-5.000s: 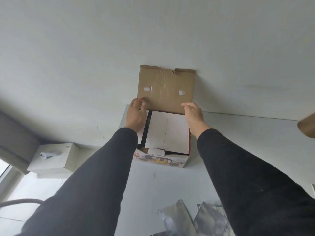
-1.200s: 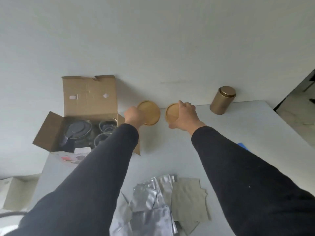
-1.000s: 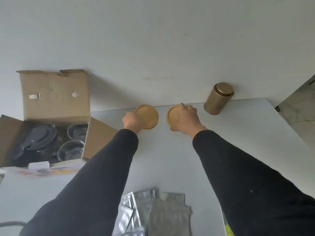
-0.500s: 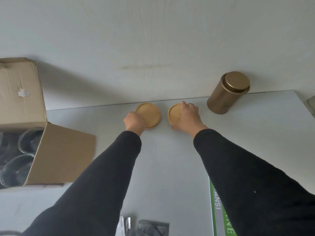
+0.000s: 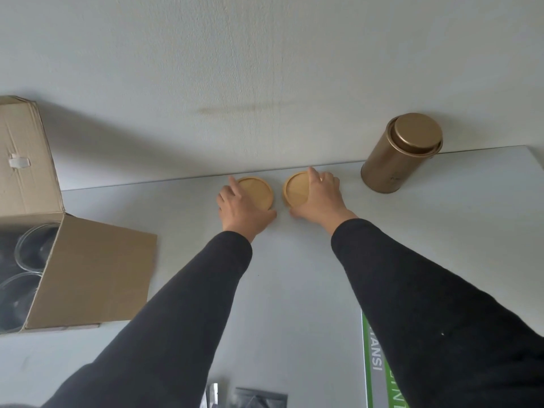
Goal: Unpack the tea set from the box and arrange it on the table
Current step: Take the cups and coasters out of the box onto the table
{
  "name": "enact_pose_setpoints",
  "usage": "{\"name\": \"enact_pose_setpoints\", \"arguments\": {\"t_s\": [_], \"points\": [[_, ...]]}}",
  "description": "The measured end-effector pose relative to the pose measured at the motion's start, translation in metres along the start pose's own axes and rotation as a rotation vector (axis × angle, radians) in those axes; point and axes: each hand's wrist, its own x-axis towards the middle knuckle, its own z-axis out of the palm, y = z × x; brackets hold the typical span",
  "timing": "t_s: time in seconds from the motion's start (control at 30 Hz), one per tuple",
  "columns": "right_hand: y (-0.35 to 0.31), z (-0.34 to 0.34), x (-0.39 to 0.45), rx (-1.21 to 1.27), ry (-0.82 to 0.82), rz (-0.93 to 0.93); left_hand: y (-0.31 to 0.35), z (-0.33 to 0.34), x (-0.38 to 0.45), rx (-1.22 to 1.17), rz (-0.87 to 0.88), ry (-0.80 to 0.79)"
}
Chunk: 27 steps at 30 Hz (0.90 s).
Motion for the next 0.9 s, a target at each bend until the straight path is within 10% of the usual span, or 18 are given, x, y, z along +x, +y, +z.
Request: {"name": "enact_pose_setpoints", "arguments": {"t_s": [0.9], "points": [[-0.026, -0.018, -0.033, -0.024, 0.16, -0.041, -0.027, -0.048, -0.023, -0.046, 0.075, -0.033]]}}
